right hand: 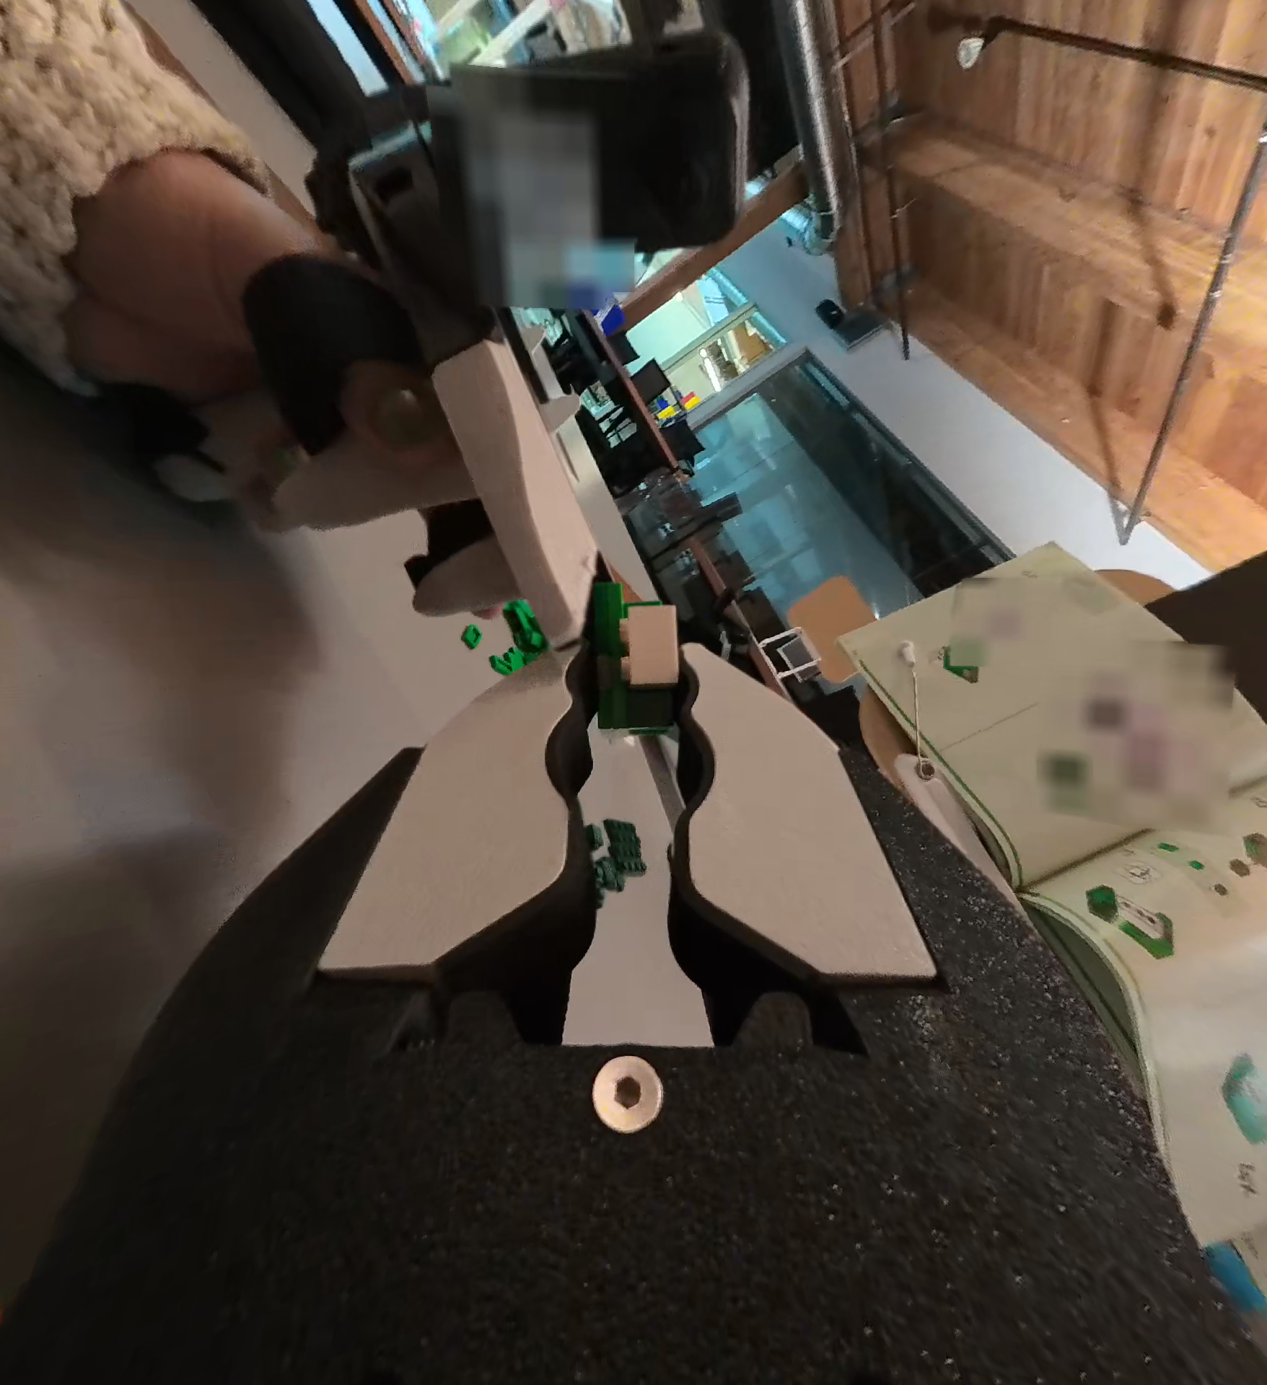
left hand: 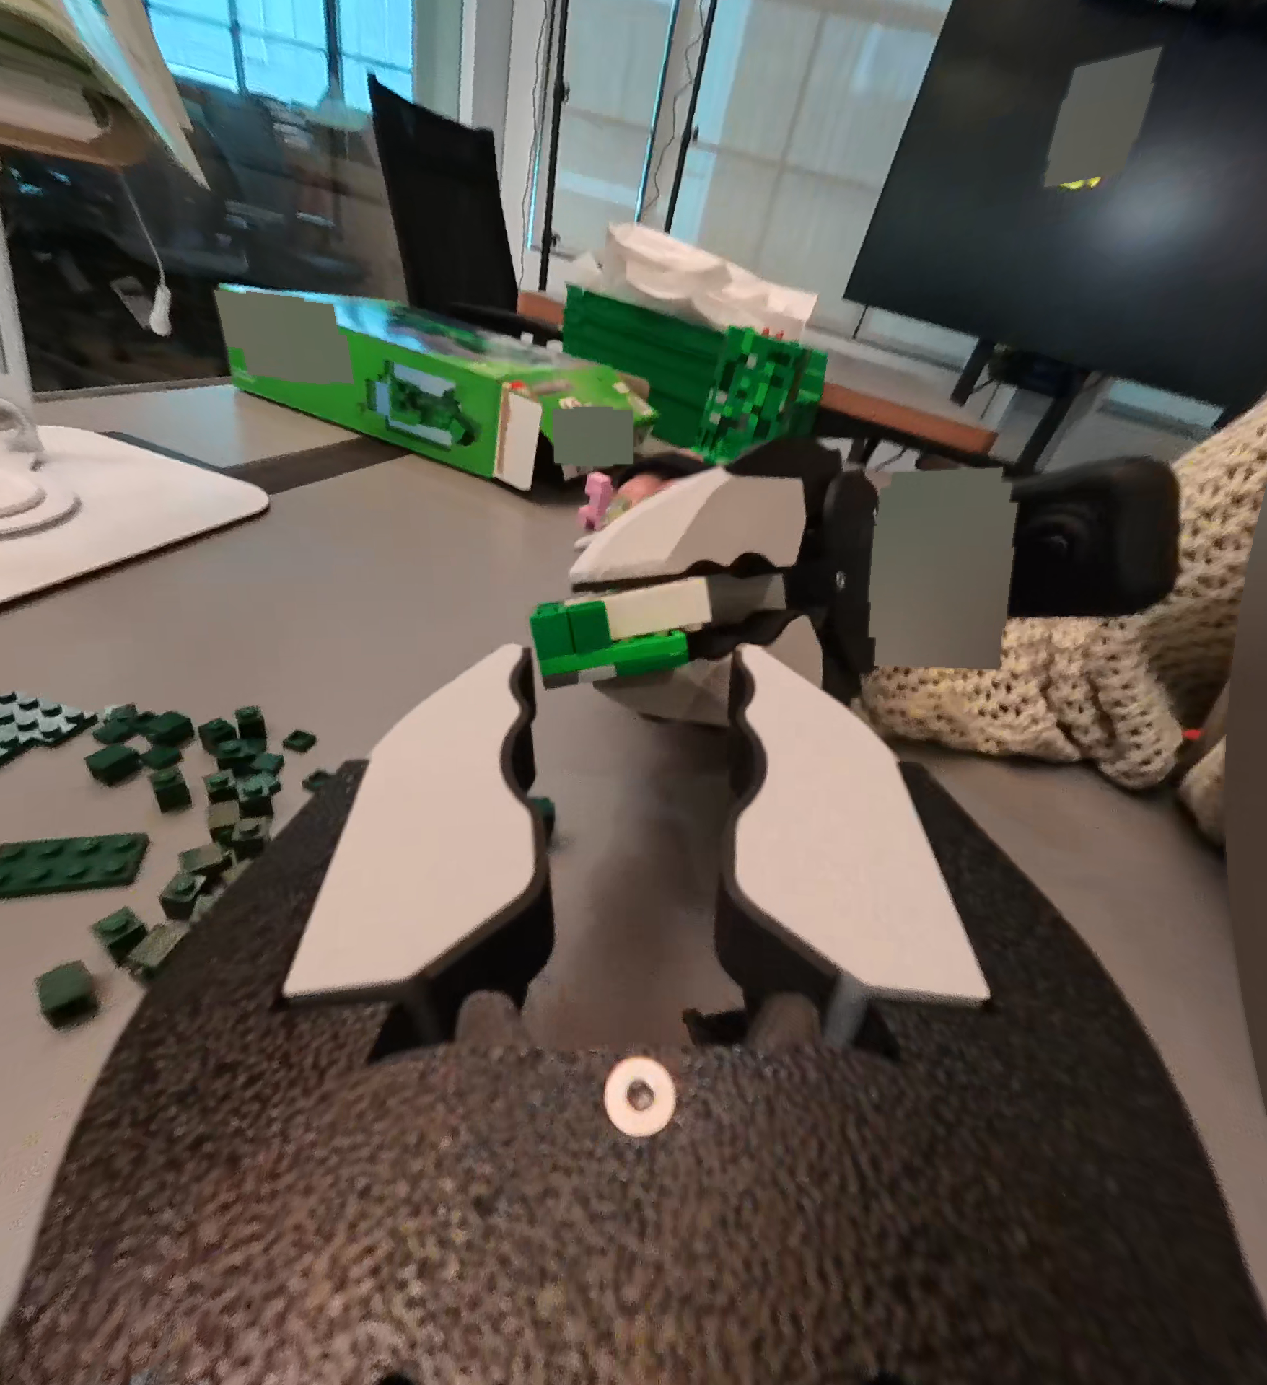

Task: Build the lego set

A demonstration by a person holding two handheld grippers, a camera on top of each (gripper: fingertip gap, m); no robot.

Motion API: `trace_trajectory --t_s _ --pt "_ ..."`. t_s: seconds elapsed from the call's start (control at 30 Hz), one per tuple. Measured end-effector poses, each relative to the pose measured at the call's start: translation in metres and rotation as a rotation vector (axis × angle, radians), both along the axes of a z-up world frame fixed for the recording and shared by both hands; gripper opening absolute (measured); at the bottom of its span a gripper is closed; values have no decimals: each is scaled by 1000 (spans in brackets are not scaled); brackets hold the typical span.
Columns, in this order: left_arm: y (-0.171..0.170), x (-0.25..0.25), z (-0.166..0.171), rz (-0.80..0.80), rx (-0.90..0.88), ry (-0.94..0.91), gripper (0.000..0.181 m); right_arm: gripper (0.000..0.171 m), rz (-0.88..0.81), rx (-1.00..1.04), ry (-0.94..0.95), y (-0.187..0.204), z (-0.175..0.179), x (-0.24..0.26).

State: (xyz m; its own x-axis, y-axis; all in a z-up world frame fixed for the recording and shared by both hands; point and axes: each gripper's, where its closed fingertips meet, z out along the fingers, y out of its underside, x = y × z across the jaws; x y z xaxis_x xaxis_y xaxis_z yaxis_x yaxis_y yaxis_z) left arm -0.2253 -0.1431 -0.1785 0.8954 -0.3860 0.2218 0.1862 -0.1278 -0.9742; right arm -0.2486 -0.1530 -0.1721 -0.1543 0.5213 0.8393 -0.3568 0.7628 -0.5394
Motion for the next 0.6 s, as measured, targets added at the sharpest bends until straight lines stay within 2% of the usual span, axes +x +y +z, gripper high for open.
trace_trajectory --t_s 0.13,0.37,0.47,0.6 --pt "-1 -2 15 52 123 -23 40 18 6 -52 28 -5 9 1" --pt "-6 2 24 -9 193 -57 46 18 28 -99 44 -5 15 4" --pt "-7 0 25 14 212 -49 38 18 46 -113 49 -6 16 6" --pt "-5 -2 24 33 202 -50 37 18 22 -105 49 -4 15 3"
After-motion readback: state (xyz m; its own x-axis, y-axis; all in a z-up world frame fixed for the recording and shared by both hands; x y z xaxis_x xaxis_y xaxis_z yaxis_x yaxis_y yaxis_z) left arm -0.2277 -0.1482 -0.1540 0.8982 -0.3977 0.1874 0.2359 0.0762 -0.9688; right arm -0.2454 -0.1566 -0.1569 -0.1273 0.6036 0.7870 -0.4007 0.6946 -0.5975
